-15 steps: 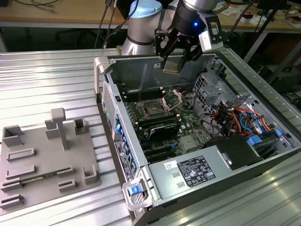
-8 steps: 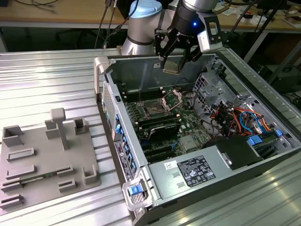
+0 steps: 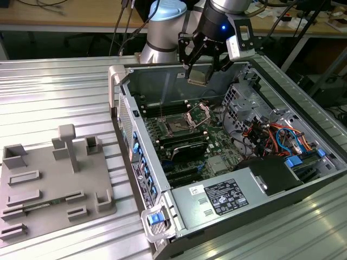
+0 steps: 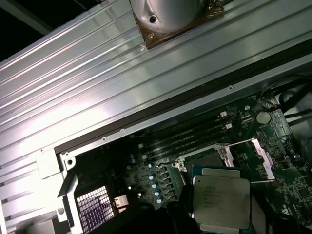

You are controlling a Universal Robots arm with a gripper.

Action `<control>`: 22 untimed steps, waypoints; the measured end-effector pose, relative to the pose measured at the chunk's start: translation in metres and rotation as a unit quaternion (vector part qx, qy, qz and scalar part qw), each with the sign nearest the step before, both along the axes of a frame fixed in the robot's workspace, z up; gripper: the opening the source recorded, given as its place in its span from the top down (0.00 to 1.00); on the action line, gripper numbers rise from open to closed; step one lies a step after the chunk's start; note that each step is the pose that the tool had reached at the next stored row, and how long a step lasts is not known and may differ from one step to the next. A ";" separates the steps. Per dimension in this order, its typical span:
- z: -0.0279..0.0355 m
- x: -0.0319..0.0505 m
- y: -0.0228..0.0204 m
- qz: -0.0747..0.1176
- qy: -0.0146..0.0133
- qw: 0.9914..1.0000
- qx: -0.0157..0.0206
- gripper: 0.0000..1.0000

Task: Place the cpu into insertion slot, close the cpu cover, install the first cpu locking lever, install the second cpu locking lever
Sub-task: 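Place the cpu into insertion slot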

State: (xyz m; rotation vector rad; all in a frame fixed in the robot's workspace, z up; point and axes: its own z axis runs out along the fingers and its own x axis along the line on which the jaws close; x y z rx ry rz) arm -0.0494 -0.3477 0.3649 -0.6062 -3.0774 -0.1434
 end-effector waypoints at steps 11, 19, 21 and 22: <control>-0.0004 -0.0004 0.0000 -0.037 0.000 0.999 0.000 0.45; -0.0006 -0.0011 0.0000 -0.064 0.000 0.998 0.000 0.45; -0.0006 -0.0012 0.0000 -0.070 0.000 0.998 0.000 0.45; -0.0006 -0.0013 0.0000 -0.072 0.000 0.997 0.000 0.45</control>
